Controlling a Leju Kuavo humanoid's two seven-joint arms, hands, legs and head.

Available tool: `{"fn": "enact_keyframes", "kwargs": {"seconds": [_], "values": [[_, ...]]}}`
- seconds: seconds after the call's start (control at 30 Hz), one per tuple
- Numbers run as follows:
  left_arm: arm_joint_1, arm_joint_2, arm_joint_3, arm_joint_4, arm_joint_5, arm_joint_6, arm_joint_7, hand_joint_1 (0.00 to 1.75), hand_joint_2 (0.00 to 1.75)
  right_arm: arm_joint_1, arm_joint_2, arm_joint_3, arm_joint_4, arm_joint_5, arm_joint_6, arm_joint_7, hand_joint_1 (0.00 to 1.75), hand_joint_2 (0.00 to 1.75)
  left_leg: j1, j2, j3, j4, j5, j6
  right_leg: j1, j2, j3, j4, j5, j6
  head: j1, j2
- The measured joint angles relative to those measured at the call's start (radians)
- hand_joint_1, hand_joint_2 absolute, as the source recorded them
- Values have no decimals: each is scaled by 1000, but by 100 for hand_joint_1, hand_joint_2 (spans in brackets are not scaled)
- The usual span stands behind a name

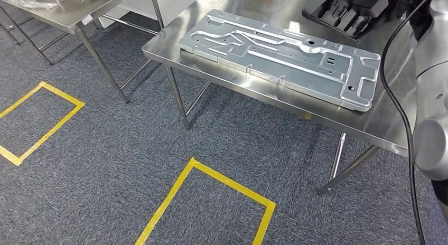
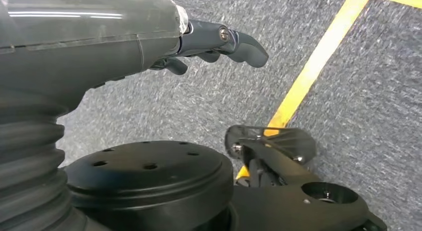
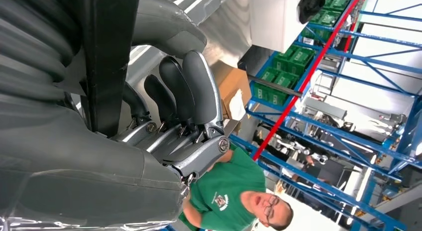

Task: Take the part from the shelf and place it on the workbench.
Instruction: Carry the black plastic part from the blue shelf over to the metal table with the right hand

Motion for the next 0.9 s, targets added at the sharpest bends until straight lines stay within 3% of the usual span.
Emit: {"fn": "enact_keyframes", "kwargs": {"seconds": [0.1, 0.17, 0.2, 0.27, 0.33, 0.43, 0.5, 0.53, 0.57, 0.6, 0.63, 0.67, 0.7, 0.77, 0.8, 0.87, 0.9], "values": [[2, 0, 0, 0, -3, 3, 9, 0, 175, -10, 4, 5, 1, 8, 1, 0, 154, 175, -16, 2, 92, -194, 99, 43, 6, 0, 28, -6, -15, 2, 1, 0], [4, 0, 0, 0, -5, 4, 11, 0, 175, -15, 4, 8, 4, 11, 1, 1, 154, 175, -26, 6, 140, -273, 95, 67, 5, 0, 44, -15, -17, 12, -1, 0], [4, 0, 0, 0, -6, 3, 12, 0, 175, -17, 3, 10, 5, 12, 1, 2, 154, 175, -26, 9, 155, -292, 84, 71, 5, -1, 50, -17, -13, 19, -2, 0], [3, -2, 0, 0, -8, 3, 12, 0, 175, -21, 2, 13, 3, 14, 2, 3, 154, 175, -24, 11, 190, -331, 74, 68, 4, -4, 52, -2, -4, 29, -2, 0], [4, -4, 0, 0, -10, 2, 12, 0, 175, -29, 2, 16, 2, 15, 3, 1, 154, 175, -21, 9, 226, -360, 72, 65, 1, -5, 17, 63, -8, 33, 0, 0], [5, -9, 0, 0, -11, 0, 12, 0, 175, -28, 0, 16, 7, 19, 4, 0, 154, 175, -21, 5, 271, -376, 47, 63, -1, -4, -99, 207, -60, 41, 5, 0], [8, -10, 0, 0, -11, 0, 12, 0, 175, -21, -2, 16, 11, 21, 5, 1, 154, 175, -20, 1, 311, -378, 16, 58, -6, -5, -150, 207, -94, 50, 6, 0], [10, -10, 0, 0, -11, 0, 12, 0, 175, -19, -2, 16, 12, 22, 5, 1, 154, 175, -19, 0, 335, -378, -3, 54, -9, -7, -158, 166, -81, 55, 6, 0], [13, -10, 0, 0, -11, 0, 13, 0, 175, -16, -3, 16, 14, 23, 5, 1, 154, 175, -19, -1, 358, -378, -25, 50, -14, -12, -161, 106, -30, 59, 6, 0], [15, -10, 0, 0, -11, 0, 13, 0, 175, -13, -5, 16, 17, 23, 6, 1, 154, 175, -19, -1, 384, -376, -48, 45, -15, -21, -160, 50, 47, 60, 5, 0], [16, -9, 0, 1, -11, 0, 13, 0, 175, -8, -6, 17, 21, 24, 6, 1, 154, 175, -18, -1, 403, -376, -68, 40, -13, -28, -155, 13, 111, 54, 5, 0], [16, -9, 0, 1, -11, 0, 14, 0, 175, -4, -8, 17, 23, 26, 7, 2, 154, 175, -17, 0, 417, -378, -85, 33, -8, -32, -150, -4, 157, 45, 4, 0], [14, -9, 0, 1, -11, 0, 14, 0, 175, -4, -9, 17, 22, 27, 7, 2, 154, 175, -16, 2, 431, -381, -94, 27, -2, -32, -146, -1, 166, 33, 5, 0], [5, -9, 0, 1, -12, 0, 14, 0, 175, -16, -10, 17, 11, 29, 6, 2, 154, 175, -12, 4, 422, -346, -79, 14, -2, -27, -131, 4, 141, 14, 7, 0], [2, -11, 0, 1, -12, -1, 13, 0, 175, -24, -9, 17, 6, 29, 5, 0, 154, 175, -11, 4, 396, -291, -55, 5, -5, -25, -118, -2, 130, 9, 5, 0], [0, -13, 0, 1, -12, -5, 13, 0, 175, -21, -9, 17, 4, 29, 7, 0, 154, 175, -3, 3, 297, -140, -29, -16, -10, -23, -73, -25, 108, 3, 0, 0], [1, -15, 0, 1, -12, -7, 13, 0, 175, -10, -8, 18, 7, 30, 11, 1, 154, 175, 3, 4, 246, -80, -51, -27, -11, -22, -46, -38, 96, 2, -3, 0]]}}
